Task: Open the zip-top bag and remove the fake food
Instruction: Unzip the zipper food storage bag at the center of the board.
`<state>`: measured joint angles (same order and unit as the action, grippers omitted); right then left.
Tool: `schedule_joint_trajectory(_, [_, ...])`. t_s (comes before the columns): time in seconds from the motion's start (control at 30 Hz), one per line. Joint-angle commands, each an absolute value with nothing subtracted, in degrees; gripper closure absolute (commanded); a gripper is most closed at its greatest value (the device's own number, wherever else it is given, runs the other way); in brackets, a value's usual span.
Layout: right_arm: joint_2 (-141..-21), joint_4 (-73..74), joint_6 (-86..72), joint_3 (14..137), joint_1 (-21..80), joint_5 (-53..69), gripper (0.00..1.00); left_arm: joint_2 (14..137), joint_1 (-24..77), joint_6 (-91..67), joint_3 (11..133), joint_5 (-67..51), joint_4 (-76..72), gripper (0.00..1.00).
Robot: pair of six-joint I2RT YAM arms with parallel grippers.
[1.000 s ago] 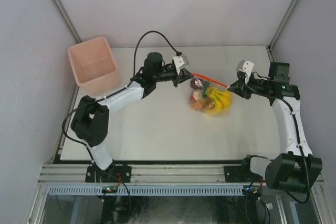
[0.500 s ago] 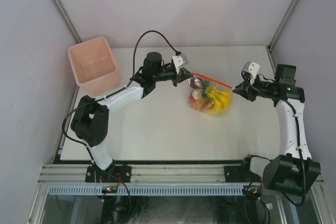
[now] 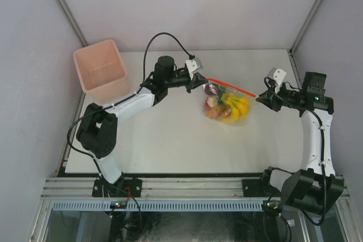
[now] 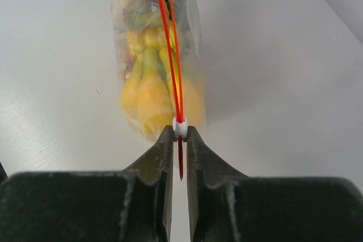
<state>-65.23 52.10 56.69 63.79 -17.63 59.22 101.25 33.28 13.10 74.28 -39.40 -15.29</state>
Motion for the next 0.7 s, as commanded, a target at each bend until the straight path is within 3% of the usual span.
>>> schedule_joint_trajectory(0.0, [-63.33,53.95,59.05,64.29,-19.53,59.64,1.0,99.94,31.73,13.19,75.3,-37.97,-18.11,1.0])
schedule_joint_trajectory(0.53, [-62.53,57.57,61.46,64.29,-22.75,59.03,1.0,98.67,31.73,14.65,74.28,-39.47,-18.23,1.0])
schedule_joint_trajectory(0.6, [-62.58,58.24,62.24,64.26,-22.75,59.48,0.96,98.46,31.75,15.1,74.05,-40.38,-18.39,1.0])
schedule_joint_trajectory(0.67, [-62.45,58.75,62.86,64.25,-22.76,60.38,0.84,98.27,31.73,15.48,73.77,-41.57,-18.77,1.0])
